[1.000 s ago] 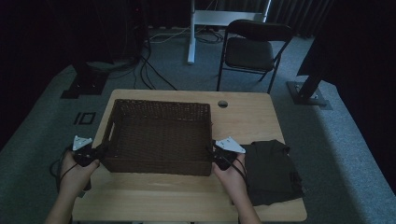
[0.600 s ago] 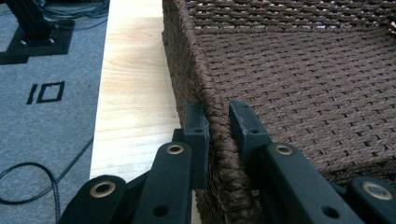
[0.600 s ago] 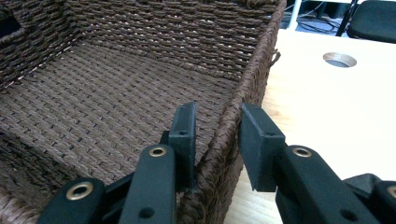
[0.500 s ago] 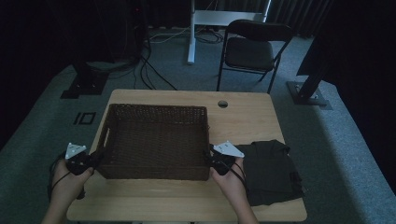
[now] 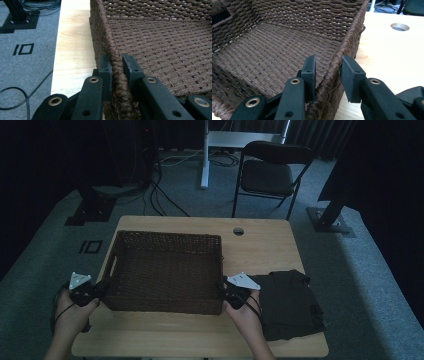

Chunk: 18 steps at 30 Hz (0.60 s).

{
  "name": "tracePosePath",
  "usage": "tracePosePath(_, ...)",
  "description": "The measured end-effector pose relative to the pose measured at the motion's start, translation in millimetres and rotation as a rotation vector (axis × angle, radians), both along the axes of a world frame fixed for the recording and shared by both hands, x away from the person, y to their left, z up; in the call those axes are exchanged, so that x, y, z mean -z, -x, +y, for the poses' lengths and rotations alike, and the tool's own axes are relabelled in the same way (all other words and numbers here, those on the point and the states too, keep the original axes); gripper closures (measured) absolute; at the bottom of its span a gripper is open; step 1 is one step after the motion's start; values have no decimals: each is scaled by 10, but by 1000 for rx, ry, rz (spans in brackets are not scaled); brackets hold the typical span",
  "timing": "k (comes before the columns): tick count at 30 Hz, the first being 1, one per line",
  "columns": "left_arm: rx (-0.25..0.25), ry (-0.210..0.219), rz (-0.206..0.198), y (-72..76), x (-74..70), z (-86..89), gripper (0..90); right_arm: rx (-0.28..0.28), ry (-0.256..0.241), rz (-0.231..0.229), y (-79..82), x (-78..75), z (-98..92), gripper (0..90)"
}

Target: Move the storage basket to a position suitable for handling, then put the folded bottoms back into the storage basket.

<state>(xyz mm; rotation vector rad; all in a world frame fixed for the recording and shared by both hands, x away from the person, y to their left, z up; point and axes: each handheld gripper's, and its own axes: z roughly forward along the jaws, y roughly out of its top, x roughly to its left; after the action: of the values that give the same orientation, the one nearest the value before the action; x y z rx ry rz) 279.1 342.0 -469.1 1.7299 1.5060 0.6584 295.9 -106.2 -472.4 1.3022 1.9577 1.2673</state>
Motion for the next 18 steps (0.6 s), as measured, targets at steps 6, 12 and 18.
tracePosePath(6, 21, 36, -7, 8, 16, 30, 764, -7, -36, 14, -50, -2, -30, 661)
tracePosePath(12, 87, 44, -3, -22, 17, 8, 483, -59, -3, 9, -89, 46, -53, 452)
tracePosePath(18, 109, 1, -22, -58, -68, 16, 266, -97, -14, -21, -148, -10, -81, 237)
